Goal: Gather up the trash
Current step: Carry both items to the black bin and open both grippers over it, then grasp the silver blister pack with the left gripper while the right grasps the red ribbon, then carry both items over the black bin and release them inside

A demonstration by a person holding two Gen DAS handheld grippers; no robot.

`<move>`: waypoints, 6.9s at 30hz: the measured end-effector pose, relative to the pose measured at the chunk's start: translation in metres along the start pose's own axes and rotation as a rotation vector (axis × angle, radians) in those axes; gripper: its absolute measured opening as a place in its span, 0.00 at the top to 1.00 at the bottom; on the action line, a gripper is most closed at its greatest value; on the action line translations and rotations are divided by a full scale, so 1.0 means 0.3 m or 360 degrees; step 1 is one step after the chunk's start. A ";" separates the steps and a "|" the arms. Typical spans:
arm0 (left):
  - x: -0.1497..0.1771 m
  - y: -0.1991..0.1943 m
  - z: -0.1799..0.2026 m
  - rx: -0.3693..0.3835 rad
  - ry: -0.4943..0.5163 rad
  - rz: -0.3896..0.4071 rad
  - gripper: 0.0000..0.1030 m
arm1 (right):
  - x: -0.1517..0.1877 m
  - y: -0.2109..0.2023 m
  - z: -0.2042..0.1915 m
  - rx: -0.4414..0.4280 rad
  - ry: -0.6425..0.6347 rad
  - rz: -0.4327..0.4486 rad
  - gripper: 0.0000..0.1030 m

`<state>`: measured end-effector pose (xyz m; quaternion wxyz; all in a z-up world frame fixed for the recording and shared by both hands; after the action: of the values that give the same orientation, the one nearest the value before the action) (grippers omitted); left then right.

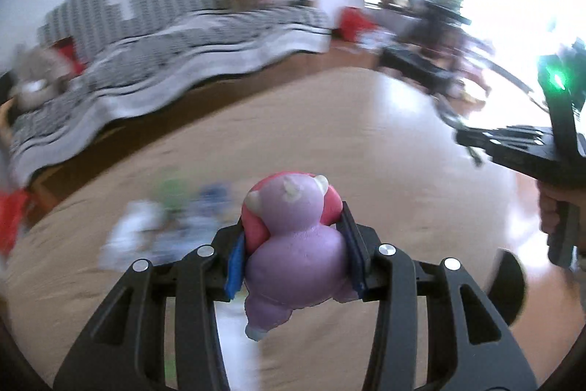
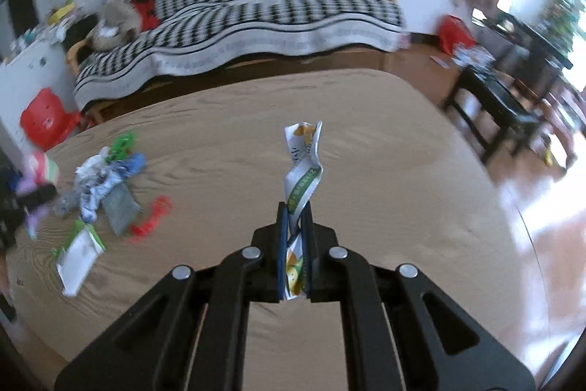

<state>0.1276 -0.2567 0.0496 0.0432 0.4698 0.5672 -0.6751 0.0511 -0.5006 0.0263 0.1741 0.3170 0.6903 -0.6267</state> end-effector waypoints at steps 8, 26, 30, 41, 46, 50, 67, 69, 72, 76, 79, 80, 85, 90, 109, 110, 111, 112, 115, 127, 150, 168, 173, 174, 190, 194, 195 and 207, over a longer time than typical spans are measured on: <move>0.057 0.020 0.824 0.0509 0.0365 -0.0074 0.58 | 0.360 -0.445 0.571 0.0297 0.0389 0.0090 0.93; 0.661 0.341 1.475 0.0782 0.0550 -0.0748 0.57 | 1.275 -0.231 0.871 0.0131 0.1078 -0.0407 0.93; 0.671 0.375 1.471 0.0788 0.0558 -0.0767 0.57 | 1.262 -0.226 0.830 0.0139 0.1073 -0.0415 0.93; 0.654 0.350 1.498 0.0784 0.0540 -0.0694 0.06 | 1.181 -0.260 0.844 0.0129 0.1129 -0.0332 0.07; 0.604 0.318 1.439 0.0791 0.0436 -0.0672 0.06 | 1.139 -0.346 0.867 0.0224 0.1158 -0.0143 0.07; 0.502 0.214 1.358 0.0816 0.0375 -0.0515 0.06 | 1.174 -0.422 0.918 0.0388 0.1223 0.0158 0.07; 0.203 -0.081 0.202 0.0072 -0.0273 0.0025 0.06 | 1.573 -0.065 0.975 0.0393 0.1887 0.0491 0.06; 0.234 -0.078 0.070 -0.0029 -0.0347 0.0011 0.06 | 1.529 -0.028 0.981 0.0349 0.1904 0.0512 0.05; 0.273 -0.081 -0.094 -0.0125 -0.0460 -0.0022 0.06 | 1.446 0.012 0.977 0.0381 0.1829 0.0461 0.06; 0.296 -0.094 -0.252 -0.0198 -0.0536 -0.0029 0.06 | 1.347 0.002 0.953 0.0567 0.1663 0.0361 0.05; 0.330 -0.096 -0.347 -0.0230 -0.0568 -0.0031 0.06 | 1.219 -0.050 0.891 0.0598 0.1468 0.0386 0.05; 0.346 -0.098 -0.381 -0.0247 -0.0584 -0.0032 0.06 | 1.143 -0.077 0.848 0.0611 0.1358 0.0404 0.05; 0.415 -0.101 -0.518 -0.0293 -0.0646 -0.0070 0.06 | 0.749 -0.168 0.550 0.0574 0.0803 0.0498 0.05; 0.483 -0.104 -0.674 -0.0385 -0.0674 -0.0112 0.06 | 0.408 -0.102 0.176 0.0370 0.0315 0.0488 0.05; 0.531 0.109 -0.869 -0.0470 -0.0555 -0.0312 0.06 | 0.071 0.607 -0.690 0.0206 -0.0300 -0.0295 0.06; 0.534 0.121 -0.868 -0.0471 -0.0542 -0.0323 0.06 | 0.077 0.612 -0.686 0.0196 -0.0322 -0.0280 0.06; 0.535 0.131 -0.868 -0.0470 -0.0536 -0.0332 0.06 | 0.079 0.610 -0.672 0.0209 -0.0338 -0.0272 0.06; 0.534 0.136 -0.868 -0.0470 -0.0533 -0.0337 0.06 | 0.070 0.602 -0.650 0.0253 -0.0364 -0.0265 0.06; 0.528 0.156 -0.866 -0.0460 -0.0526 -0.0350 0.06 | 0.056 0.581 -0.558 0.0328 -0.0390 -0.0277 0.06; 0.472 0.271 -0.820 -0.0441 -0.0345 -0.0474 0.05 | 0.085 0.595 -0.500 0.0088 -0.0144 -0.0391 0.06; 0.340 0.043 -0.666 -0.0312 -0.0348 -0.0199 0.88 | 0.066 0.340 -0.449 -0.0150 -0.0101 -0.0238 0.91; 0.168 0.031 0.473 0.0393 0.0186 -0.0145 0.88 | 0.276 -0.273 0.202 0.0128 0.0210 0.0020 0.91; 0.239 0.032 0.847 0.0605 0.0371 -0.0216 0.88 | 0.454 -0.430 0.427 0.0224 0.0365 0.0012 0.91; 0.266 0.032 0.921 0.0642 0.0407 -0.0241 0.88 | 0.484 -0.452 0.461 0.0237 0.0394 0.0012 0.91; 0.423 0.123 1.226 0.0719 0.0606 -0.0446 0.88 | 0.822 -0.487 0.686 0.0259 0.0615 -0.0138 0.91; 0.459 0.151 1.245 0.0729 0.0596 -0.0499 0.88 | 0.859 -0.422 0.696 0.0236 0.0642 -0.0205 0.91; 0.467 0.163 1.249 0.0732 0.0591 -0.0515 0.88 | 0.863 -0.406 0.699 0.0228 0.0650 -0.0218 0.91; 0.558 0.311 1.284 0.0725 0.0577 -0.0657 0.88 | 0.988 -0.235 0.741 0.0206 0.0746 -0.0426 0.91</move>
<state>-0.1356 -0.5206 -0.1651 -0.3013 0.4551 0.4835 -0.6844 -0.2488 -0.6534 -0.1437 -0.0954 0.3698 0.7061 -0.5963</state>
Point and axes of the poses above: each gripper's, at about its wrist camera, not at the fingertips, and y roughly the way its jaws point, z to its right, x to its underside, the point moved 4 cm from there along y, roughly the way its jaws point, and after that the axes turned 7 degrees about -x, right-handed, at the moved point
